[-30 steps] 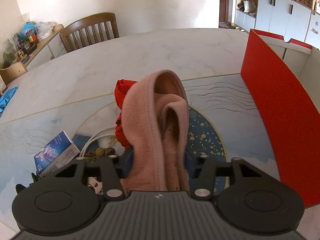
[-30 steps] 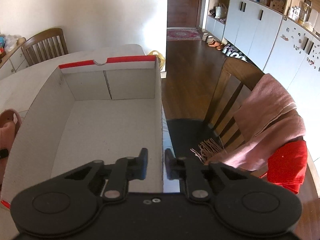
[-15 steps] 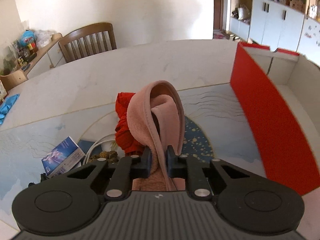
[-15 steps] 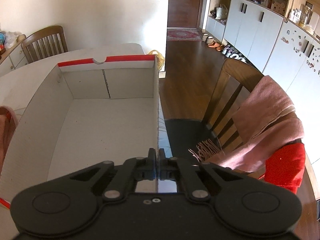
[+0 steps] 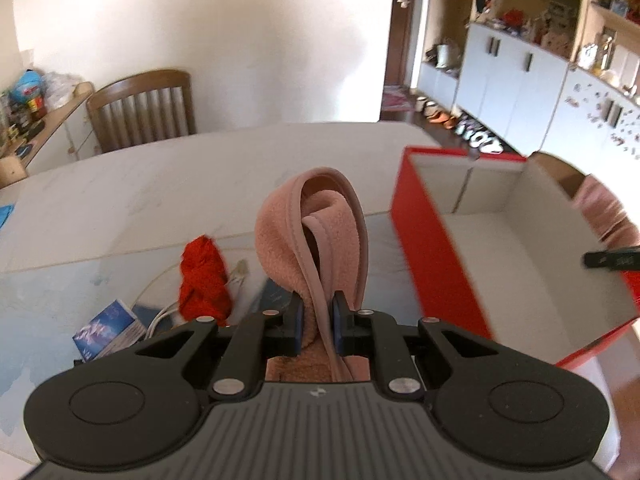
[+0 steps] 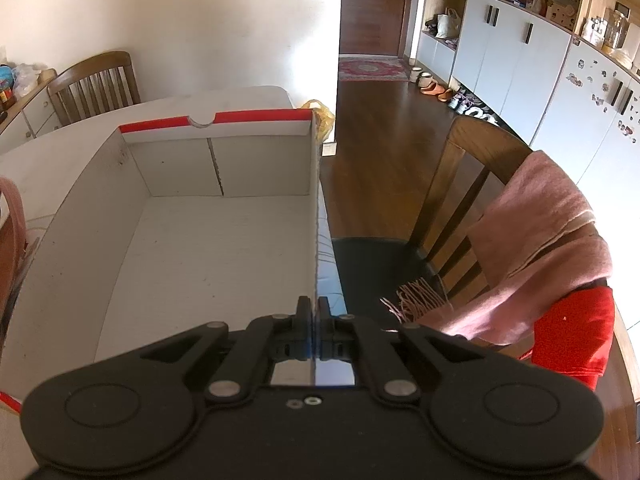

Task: Organize objects
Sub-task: 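Carry the pink towel with the left gripper into the cardboard box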

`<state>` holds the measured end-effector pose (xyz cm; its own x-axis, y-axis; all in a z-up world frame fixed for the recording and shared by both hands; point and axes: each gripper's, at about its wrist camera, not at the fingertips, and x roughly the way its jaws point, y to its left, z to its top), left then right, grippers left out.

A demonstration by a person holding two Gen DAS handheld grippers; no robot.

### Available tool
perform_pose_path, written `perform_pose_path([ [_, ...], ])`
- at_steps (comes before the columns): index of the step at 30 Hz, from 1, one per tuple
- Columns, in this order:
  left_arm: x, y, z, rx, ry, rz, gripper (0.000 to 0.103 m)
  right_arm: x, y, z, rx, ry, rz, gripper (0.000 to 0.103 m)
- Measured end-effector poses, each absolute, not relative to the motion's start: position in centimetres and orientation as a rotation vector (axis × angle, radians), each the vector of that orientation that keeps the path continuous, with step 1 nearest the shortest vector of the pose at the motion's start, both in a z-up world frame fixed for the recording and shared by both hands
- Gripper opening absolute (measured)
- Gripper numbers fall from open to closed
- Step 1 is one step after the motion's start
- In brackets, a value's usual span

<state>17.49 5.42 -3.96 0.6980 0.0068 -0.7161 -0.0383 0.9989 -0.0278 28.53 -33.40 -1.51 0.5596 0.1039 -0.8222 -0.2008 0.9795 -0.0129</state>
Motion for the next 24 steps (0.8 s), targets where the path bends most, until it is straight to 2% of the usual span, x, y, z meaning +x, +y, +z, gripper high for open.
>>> perform_pose_path([
  [12,21.0,0.5,1.5,-0.032,0.761,-0.111,0.013,28.6,-33.6,-1.5,-0.098,0.967,0.196,0.002],
  [24,26.2,-6.4,1.3,0.020,0.778,-0.218,0.013,28.9,-33.8,-1.6,-0.098,0.974,0.218,0.002],
])
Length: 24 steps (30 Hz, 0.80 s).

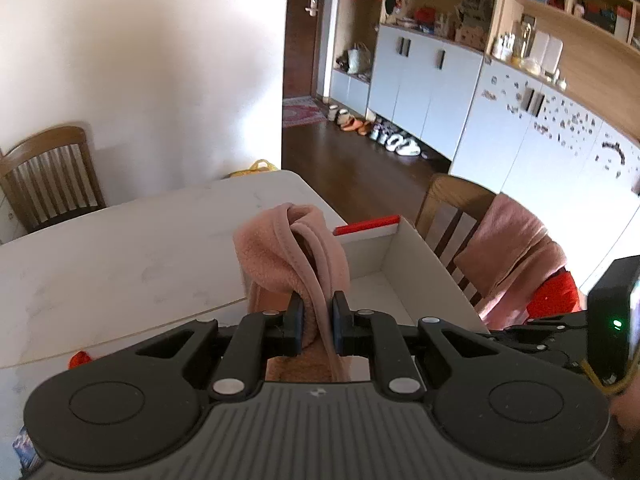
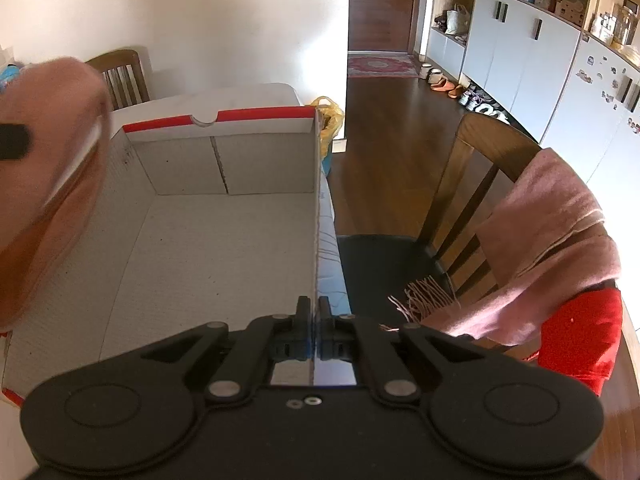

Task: Organize objects
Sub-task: 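Carry the pink towel with the left gripper into the cardboard box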

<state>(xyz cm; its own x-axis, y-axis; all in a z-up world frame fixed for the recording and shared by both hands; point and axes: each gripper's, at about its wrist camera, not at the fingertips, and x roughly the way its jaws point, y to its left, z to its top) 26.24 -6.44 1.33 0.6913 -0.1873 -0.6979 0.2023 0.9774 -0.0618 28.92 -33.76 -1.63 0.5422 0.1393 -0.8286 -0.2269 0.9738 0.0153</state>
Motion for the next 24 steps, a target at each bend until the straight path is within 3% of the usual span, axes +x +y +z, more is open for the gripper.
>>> perform_pose_path([
  [24,32.7,-12.5,-10.5,0.116,1.073,-0.297,0.013,29.1,-34.0,-1.6,-0.110,0.989,0.263,0.003],
])
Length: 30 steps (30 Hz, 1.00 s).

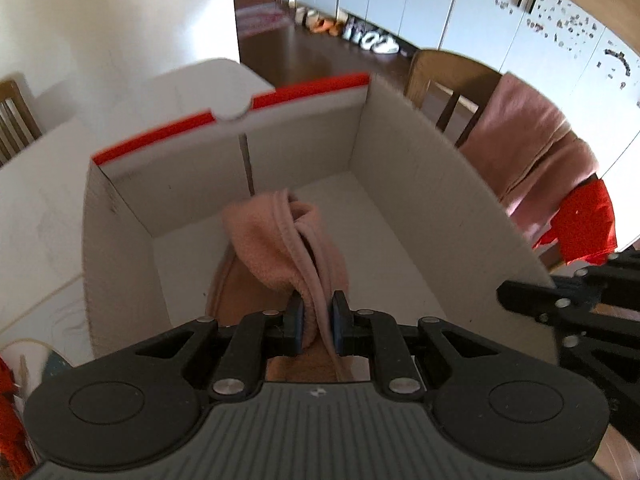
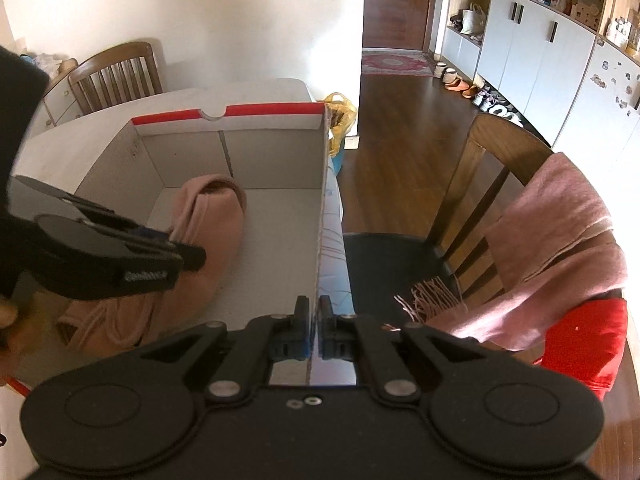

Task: Organize objects
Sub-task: 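Carry the pink towel with the left gripper into the cardboard box, then open the left gripper to drop the pink towel in the box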

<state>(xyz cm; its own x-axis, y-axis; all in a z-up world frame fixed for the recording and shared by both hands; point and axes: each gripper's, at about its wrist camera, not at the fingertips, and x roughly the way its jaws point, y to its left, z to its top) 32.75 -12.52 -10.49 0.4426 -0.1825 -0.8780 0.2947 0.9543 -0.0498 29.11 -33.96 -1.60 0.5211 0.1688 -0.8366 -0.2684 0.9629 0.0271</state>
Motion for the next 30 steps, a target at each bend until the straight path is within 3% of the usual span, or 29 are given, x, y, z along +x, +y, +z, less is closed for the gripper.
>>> perform_pose_path([
  [6,32.8,-12.4,-11.4,0.119,1.117,-0.304,0.014,29.2,-34.1,-1.6,-0.110,0.992,0.267,0.003],
  [9,32.7,-12.6,-11.4,0.141,1.116,-0.295,0.020,29.3,-34.2,-1.6,-0.107,0.994,0.270,0.003],
  [12,32.2,-12.4,-10.8,0.139,1.099,-0.293,0.043,29.3,-34.1,-1.5,-0.117,0.995,0.272,0.003],
  [13,32.1,-12.4,-10.5,0.140,1.088,-0.289,0.063,29.3,-34.0,-1.5,-0.119,0.996,0.272,0.003],
  [14,31.8,-12.3,-10.2,0.143,1.074,-0.282,0.072,29.3,-34.0,-1.6,-0.122,0.997,0.272,0.003],
  [30,26.8,-7.7,-3.1,0.055,0.915,-0.300,0.072,29.7,-33.9,-1.4,-0.162,1.028,0.268,0.002],
])
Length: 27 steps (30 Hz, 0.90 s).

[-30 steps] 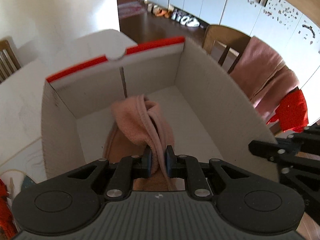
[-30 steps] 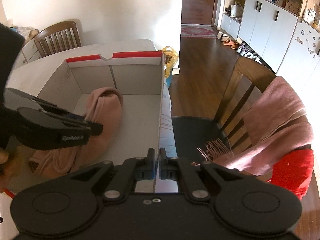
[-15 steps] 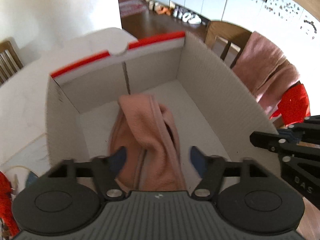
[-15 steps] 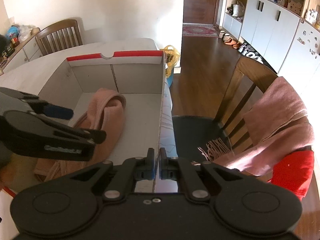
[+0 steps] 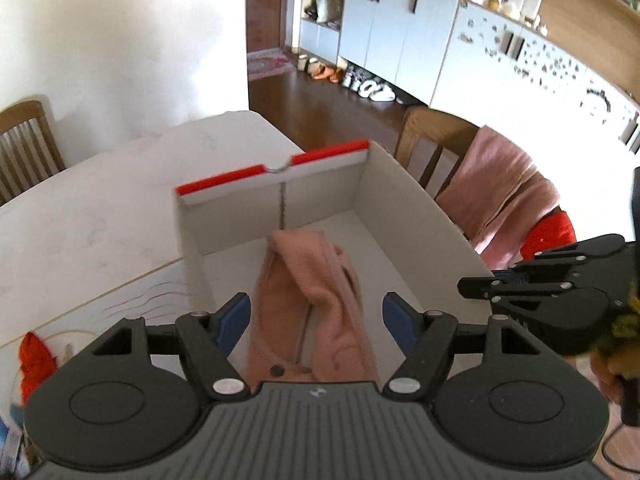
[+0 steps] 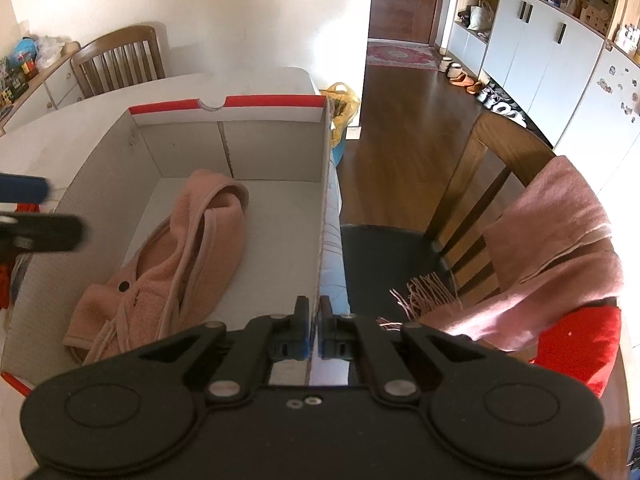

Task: Organize objects
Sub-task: 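Open the left gripper to drop the pink towel in the box, then move the left gripper to the red cloth and grasp it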

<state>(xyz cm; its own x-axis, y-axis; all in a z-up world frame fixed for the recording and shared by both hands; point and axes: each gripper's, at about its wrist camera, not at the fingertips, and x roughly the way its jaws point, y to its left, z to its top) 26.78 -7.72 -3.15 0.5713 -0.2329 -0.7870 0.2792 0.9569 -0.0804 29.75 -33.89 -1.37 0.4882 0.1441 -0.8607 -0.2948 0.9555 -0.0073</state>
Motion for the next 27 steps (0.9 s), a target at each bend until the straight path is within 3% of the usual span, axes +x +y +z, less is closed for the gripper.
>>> perform_pose_path([
  [10,21.4,1.2,-1.1,-0.021,0.876,-0.192,0.072,30.6,-33.9,-1.1,-0.187,1.076,0.295,0.003],
  [21,15.8,9.9,-2.7,-0.074,0.917,-0.020,0.072,31.2,-33.5,-1.2,-0.231,1.098,0.311,0.003],
  [23,15.0,10.8,-3.1,-0.078,0.924,0.001,0.079,31.3,-33.6,-1.3,-0.230,1.101,0.312,0.003],
  [27,14.2,12.3,-4.2,-0.078,0.942,0.030,0.081,31.4,-33.6,-1.3,-0.232,1.107,0.314,0.003],
])
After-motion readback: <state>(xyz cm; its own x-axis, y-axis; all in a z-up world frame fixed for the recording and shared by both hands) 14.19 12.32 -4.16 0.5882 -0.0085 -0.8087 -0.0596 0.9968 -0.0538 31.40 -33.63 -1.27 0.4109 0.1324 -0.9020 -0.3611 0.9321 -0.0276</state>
